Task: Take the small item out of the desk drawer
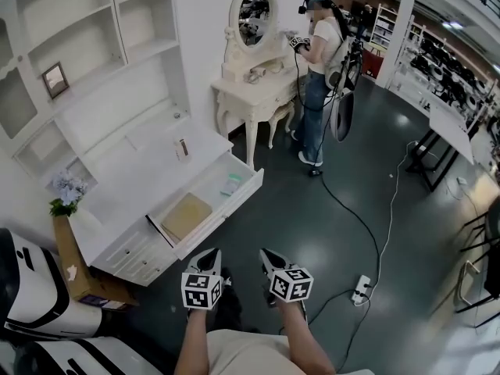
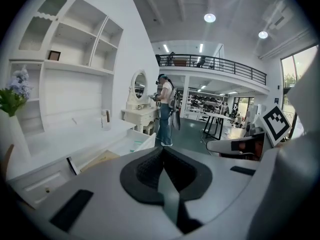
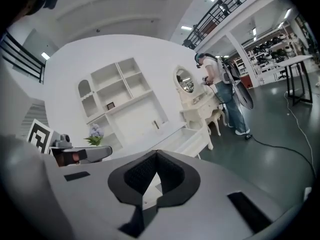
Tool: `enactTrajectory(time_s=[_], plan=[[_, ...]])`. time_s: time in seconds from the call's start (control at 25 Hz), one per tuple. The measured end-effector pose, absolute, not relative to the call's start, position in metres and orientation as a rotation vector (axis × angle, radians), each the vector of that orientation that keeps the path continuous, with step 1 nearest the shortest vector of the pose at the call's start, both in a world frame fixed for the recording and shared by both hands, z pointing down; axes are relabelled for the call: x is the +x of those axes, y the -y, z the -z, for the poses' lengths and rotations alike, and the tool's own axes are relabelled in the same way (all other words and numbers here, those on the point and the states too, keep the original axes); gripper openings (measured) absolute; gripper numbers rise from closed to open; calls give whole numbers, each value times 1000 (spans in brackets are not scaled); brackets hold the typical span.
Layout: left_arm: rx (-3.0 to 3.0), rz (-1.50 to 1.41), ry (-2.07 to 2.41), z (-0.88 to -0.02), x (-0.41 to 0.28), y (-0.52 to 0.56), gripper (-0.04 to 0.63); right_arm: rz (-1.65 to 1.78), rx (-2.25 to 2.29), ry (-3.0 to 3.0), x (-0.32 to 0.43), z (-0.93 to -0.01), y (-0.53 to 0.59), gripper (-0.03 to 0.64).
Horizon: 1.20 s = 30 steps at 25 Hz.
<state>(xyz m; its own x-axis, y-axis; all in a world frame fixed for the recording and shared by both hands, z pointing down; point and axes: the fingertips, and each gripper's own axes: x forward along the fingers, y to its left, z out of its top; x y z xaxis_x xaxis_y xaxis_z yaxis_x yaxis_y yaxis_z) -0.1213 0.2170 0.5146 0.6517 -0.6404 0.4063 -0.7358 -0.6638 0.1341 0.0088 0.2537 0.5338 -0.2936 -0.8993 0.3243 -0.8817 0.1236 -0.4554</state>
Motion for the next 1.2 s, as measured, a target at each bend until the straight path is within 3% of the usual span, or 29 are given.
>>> enactTrajectory(time_s=[0.84,1.2], plan=[[2455,-531,1001,-538,-85,66,17,977,-1912,-2320,49,-537,0,25],[2424,-615,942,-572,-78,138,17,1066,-1971,-2344,54,-565,67,25]])
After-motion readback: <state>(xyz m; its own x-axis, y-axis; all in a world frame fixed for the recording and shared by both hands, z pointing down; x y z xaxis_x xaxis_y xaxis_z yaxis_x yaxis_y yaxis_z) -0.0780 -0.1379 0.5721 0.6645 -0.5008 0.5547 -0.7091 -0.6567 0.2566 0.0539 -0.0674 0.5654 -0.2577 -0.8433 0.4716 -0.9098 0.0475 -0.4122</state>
